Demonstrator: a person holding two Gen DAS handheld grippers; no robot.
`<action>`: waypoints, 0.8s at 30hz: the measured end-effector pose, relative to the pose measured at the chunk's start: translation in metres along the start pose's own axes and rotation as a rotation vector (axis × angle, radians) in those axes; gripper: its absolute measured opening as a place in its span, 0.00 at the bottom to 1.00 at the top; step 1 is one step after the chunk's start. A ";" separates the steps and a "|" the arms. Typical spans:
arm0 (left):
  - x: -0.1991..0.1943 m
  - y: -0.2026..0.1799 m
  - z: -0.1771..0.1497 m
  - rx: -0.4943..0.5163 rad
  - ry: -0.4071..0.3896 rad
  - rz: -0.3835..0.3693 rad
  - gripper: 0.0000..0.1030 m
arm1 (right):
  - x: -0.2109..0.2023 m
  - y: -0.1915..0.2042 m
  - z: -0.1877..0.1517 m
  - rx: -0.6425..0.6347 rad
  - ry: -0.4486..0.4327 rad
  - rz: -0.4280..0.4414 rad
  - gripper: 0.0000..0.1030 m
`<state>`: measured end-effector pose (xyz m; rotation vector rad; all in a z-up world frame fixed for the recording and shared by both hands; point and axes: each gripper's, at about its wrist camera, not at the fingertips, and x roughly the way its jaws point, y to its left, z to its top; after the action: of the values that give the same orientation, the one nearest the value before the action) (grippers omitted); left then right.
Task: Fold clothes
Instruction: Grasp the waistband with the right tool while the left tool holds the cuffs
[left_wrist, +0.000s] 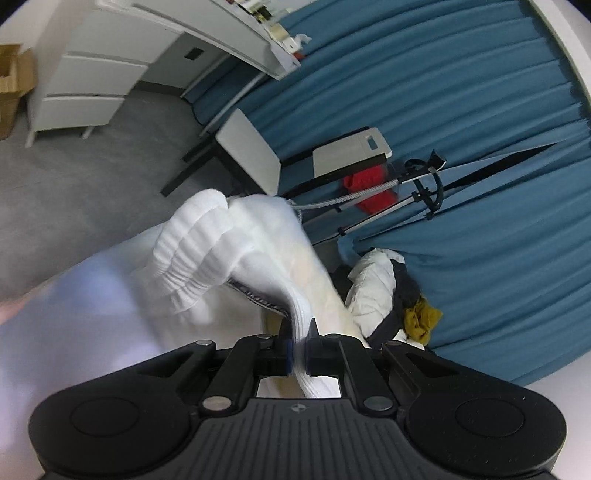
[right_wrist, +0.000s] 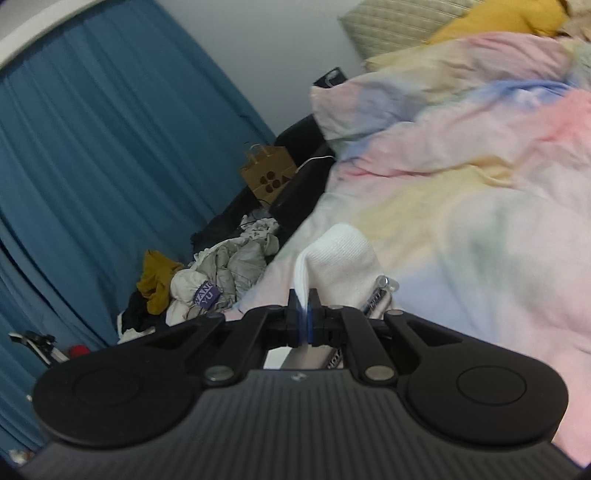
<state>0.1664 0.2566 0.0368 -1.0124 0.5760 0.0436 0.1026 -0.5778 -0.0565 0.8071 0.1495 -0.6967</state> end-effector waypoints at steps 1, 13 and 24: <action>0.021 -0.009 0.009 0.003 0.005 0.010 0.06 | 0.017 0.013 0.001 -0.012 0.002 -0.004 0.05; 0.272 -0.021 0.038 0.082 0.032 0.220 0.07 | 0.226 0.070 -0.084 -0.166 0.058 -0.100 0.05; 0.271 -0.003 0.030 0.134 0.034 0.084 0.38 | 0.230 0.052 -0.087 -0.185 0.193 0.055 0.22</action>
<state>0.4105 0.2183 -0.0778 -0.8602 0.6444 0.0612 0.3242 -0.6093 -0.1719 0.6973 0.3594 -0.5436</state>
